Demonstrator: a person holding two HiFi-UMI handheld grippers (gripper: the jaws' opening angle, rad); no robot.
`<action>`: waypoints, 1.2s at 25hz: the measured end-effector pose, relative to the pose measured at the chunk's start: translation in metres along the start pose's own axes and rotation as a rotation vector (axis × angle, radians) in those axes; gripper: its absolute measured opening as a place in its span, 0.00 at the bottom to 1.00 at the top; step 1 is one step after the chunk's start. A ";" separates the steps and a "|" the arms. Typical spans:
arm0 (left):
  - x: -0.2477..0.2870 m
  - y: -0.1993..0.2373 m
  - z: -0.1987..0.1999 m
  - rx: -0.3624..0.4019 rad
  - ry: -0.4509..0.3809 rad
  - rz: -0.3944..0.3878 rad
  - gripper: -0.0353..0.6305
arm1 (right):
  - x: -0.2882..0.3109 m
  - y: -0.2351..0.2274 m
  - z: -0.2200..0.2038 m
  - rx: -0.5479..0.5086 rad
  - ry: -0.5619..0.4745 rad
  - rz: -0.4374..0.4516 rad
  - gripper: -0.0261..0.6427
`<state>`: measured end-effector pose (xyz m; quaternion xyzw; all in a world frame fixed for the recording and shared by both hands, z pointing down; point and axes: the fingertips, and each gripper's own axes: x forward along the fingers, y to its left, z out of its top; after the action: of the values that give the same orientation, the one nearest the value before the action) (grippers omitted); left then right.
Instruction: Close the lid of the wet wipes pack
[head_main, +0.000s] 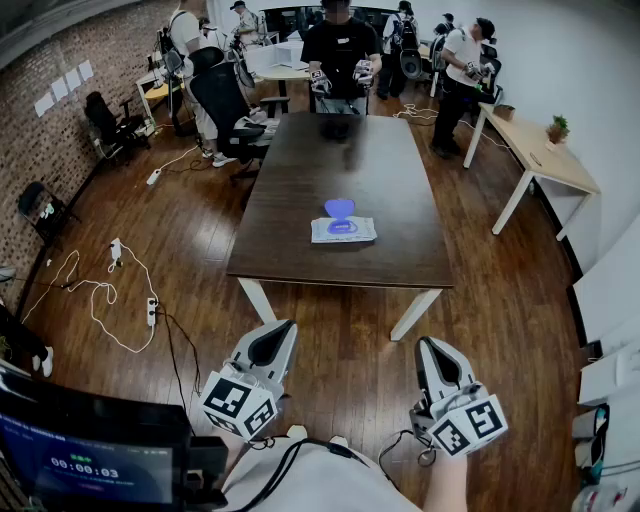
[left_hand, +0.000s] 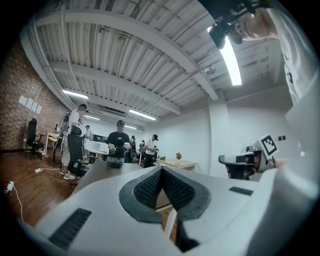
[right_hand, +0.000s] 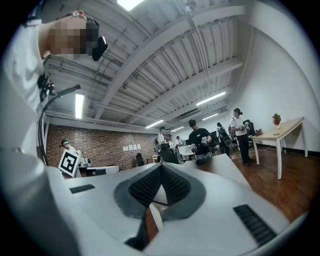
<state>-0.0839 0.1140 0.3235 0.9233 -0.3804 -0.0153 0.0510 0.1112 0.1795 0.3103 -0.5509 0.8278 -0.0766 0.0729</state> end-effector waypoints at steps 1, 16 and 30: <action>0.001 -0.003 0.000 0.001 0.002 0.003 0.05 | -0.002 -0.002 -0.001 0.002 0.001 0.002 0.05; 0.010 -0.042 -0.017 0.004 0.011 0.040 0.05 | -0.039 -0.030 -0.014 0.056 0.022 0.047 0.05; 0.073 -0.008 -0.030 -0.013 0.026 0.019 0.05 | 0.008 -0.062 -0.028 0.037 0.067 0.048 0.05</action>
<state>-0.0248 0.0709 0.3532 0.9194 -0.3882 -0.0052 0.0623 0.1583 0.1498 0.3499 -0.5267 0.8411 -0.1088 0.0571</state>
